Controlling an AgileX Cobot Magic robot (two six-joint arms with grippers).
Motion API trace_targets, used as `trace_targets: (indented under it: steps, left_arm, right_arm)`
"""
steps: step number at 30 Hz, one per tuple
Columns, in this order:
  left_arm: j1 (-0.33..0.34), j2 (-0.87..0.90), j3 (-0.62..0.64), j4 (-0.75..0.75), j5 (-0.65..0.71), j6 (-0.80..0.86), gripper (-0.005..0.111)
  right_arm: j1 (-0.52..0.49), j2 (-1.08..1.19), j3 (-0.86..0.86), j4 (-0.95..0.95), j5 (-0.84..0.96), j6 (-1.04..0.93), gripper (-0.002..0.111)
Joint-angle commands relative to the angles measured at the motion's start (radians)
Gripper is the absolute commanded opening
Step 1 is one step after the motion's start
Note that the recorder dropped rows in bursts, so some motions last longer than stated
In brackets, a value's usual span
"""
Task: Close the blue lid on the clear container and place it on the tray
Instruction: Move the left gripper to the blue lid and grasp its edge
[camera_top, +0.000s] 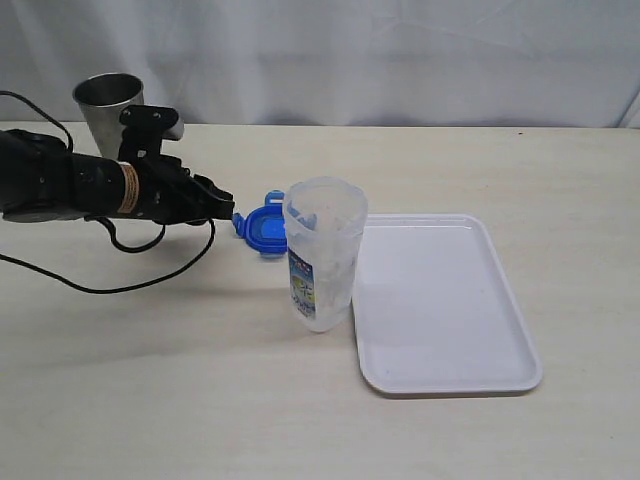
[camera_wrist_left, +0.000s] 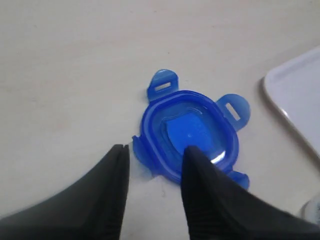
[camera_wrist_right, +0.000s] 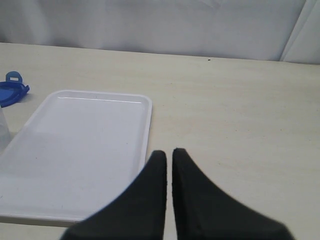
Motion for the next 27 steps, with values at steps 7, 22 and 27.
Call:
trace_targets:
  steps: [7,22,27]
  left_arm:
    - [-0.006,0.118,-0.051,-0.089,-0.068,-0.019,0.033]
    - [-0.014,0.197,-0.120,-0.077,-0.044,-0.035,0.033]
    - [-0.014,0.202,-0.120,-0.079,-0.044,-0.035,0.025]
  right_arm:
    - [-0.004,-0.005,0.002,-0.001,-0.010,0.002,0.005]
    - [-0.004,-0.005,0.002,-0.001,-0.010,0.002,0.005]
    - [-0.004,-0.005,0.002,-0.001,-0.010,0.002,0.005]
